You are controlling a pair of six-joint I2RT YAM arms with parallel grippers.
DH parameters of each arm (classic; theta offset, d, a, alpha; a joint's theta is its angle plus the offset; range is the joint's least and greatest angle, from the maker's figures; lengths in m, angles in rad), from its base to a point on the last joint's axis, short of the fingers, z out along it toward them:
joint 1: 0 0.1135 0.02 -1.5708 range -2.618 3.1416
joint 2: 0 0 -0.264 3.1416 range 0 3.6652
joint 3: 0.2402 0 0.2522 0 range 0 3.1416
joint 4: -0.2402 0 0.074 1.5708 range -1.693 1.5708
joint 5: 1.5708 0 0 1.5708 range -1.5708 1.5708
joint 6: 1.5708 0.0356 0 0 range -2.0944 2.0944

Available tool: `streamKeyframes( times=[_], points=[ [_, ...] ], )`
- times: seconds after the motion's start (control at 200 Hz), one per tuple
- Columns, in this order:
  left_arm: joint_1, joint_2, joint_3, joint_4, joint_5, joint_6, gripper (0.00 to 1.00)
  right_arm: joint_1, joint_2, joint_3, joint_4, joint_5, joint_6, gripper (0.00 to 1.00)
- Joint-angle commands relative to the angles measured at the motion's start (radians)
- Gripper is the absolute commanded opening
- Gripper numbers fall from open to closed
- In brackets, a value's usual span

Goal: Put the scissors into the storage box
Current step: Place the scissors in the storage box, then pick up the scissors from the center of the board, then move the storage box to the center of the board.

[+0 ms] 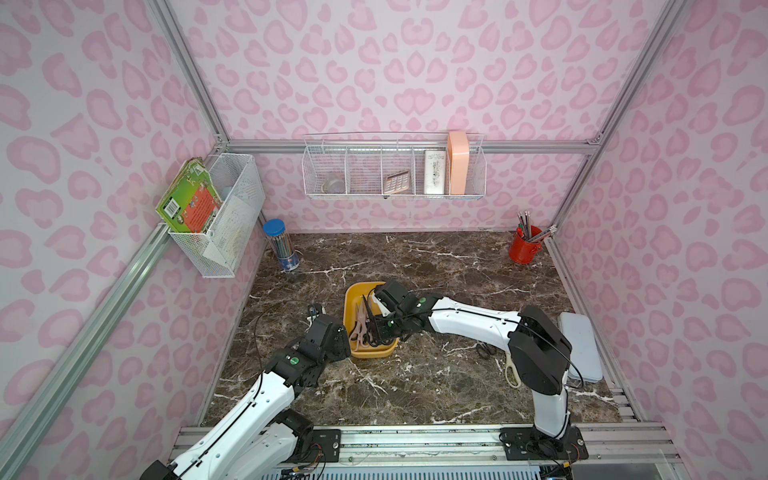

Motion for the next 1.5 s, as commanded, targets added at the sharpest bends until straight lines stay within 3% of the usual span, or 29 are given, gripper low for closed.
streamKeyframes(
  times=[0.0, 0.09, 0.145, 0.225, 0.4, 0.545, 0.63, 0.79, 0.93, 1.0, 1.075, 1.16, 1.495],
  points=[
    [0.001, 0.018, 0.009, 0.008, 0.014, 0.018, 0.77, 0.0, -0.028, 0.006, 0.021, 0.058, 0.028, 0.46],
    [0.001, 0.043, 0.017, 0.038, 0.048, 0.034, 0.67, 0.001, -0.07, -0.004, 0.03, 0.104, 0.031, 0.56],
    [0.006, 0.063, 0.021, 0.056, 0.069, 0.043, 0.6, 0.001, -0.102, -0.011, 0.03, 0.137, 0.031, 0.57],
    [0.02, 0.104, 0.031, 0.086, 0.112, 0.055, 0.43, 0.002, -0.176, -0.039, 0.046, 0.2, 0.019, 0.56],
    [0.078, 0.223, 0.065, 0.153, 0.218, 0.091, 0.42, -0.038, -0.411, -0.237, 0.111, 0.425, -0.076, 0.56],
    [0.11, 0.329, 0.1, 0.173, 0.234, 0.114, 0.37, -0.289, -0.517, -0.383, -0.019, 0.279, -0.124, 0.53],
    [0.111, 0.368, 0.115, 0.18, 0.217, 0.134, 0.34, -0.388, -0.581, -0.489, -0.058, 0.253, -0.167, 0.51],
    [0.113, 0.447, 0.148, 0.168, 0.188, 0.159, 0.3, -0.475, -0.696, -0.615, -0.126, 0.286, -0.166, 0.53],
    [0.113, 0.502, 0.165, 0.175, 0.184, 0.16, 0.22, -0.551, -0.736, -0.717, -0.124, 0.202, -0.149, 0.53],
    [0.115, 0.531, 0.183, 0.167, 0.187, 0.169, 0.19, -0.57, -0.735, -0.742, -0.128, 0.176, -0.15, 0.52],
    [0.114, 0.556, 0.198, 0.162, 0.188, 0.185, 0.06, -0.577, -0.726, -0.761, -0.136, 0.178, -0.149, 0.51],
    [0.113, 0.574, 0.207, 0.157, 0.19, 0.196, 0.0, -0.579, -0.716, -0.772, -0.144, 0.182, -0.149, 0.5],
    [0.07, 0.531, 0.205, 0.157, 0.23, 0.12, 0.0, -0.529, -0.674, -0.769, -0.173, 0.236, -0.113, 0.44]
  ],
)
